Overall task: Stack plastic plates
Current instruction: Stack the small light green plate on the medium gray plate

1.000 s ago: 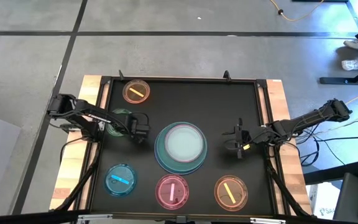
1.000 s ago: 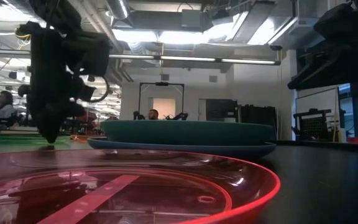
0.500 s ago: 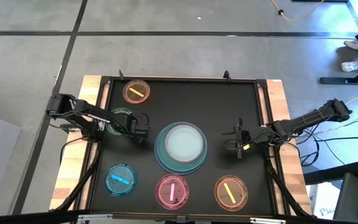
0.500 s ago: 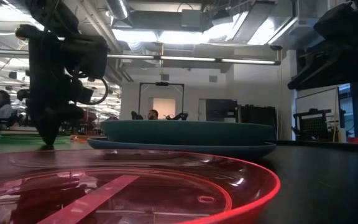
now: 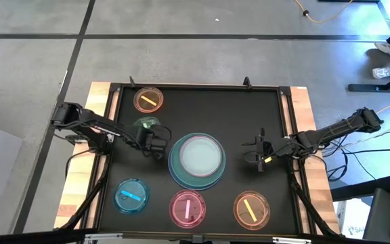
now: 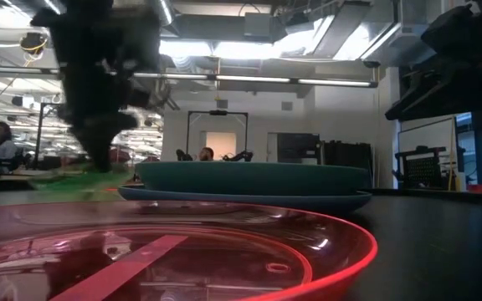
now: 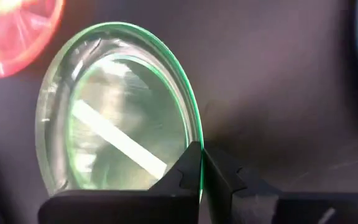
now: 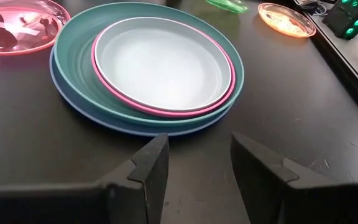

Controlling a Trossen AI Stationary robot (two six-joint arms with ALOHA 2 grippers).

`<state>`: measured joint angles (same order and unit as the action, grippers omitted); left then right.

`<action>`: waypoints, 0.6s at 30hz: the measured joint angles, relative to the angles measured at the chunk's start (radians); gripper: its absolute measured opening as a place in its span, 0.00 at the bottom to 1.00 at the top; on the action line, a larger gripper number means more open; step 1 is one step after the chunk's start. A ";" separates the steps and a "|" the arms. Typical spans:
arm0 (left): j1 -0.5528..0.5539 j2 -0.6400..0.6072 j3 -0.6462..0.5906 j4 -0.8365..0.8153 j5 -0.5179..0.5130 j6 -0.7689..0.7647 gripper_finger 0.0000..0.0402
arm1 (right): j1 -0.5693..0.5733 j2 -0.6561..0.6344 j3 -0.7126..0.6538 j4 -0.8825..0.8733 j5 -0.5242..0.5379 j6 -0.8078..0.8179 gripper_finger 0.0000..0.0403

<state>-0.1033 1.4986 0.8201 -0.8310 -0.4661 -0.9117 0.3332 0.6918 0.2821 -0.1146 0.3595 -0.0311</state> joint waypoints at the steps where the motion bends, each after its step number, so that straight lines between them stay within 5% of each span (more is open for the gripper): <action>1: -0.009 0.000 0.025 0.000 -0.017 0.015 0.01 | 0.000 0.000 0.000 0.000 0.000 0.000 0.41; 7: -0.065 0.000 0.152 0.083 -0.053 0.172 0.01 | 0.000 0.000 0.000 0.000 0.000 0.000 0.41; 18: -0.157 -0.002 0.195 0.536 -0.003 0.529 0.01 | 0.000 0.000 0.000 0.000 0.000 0.000 0.41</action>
<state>-0.2604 1.4971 1.0149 -0.2951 -0.4690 -0.3828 0.3332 0.6918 0.2825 -0.1146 0.3592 -0.0311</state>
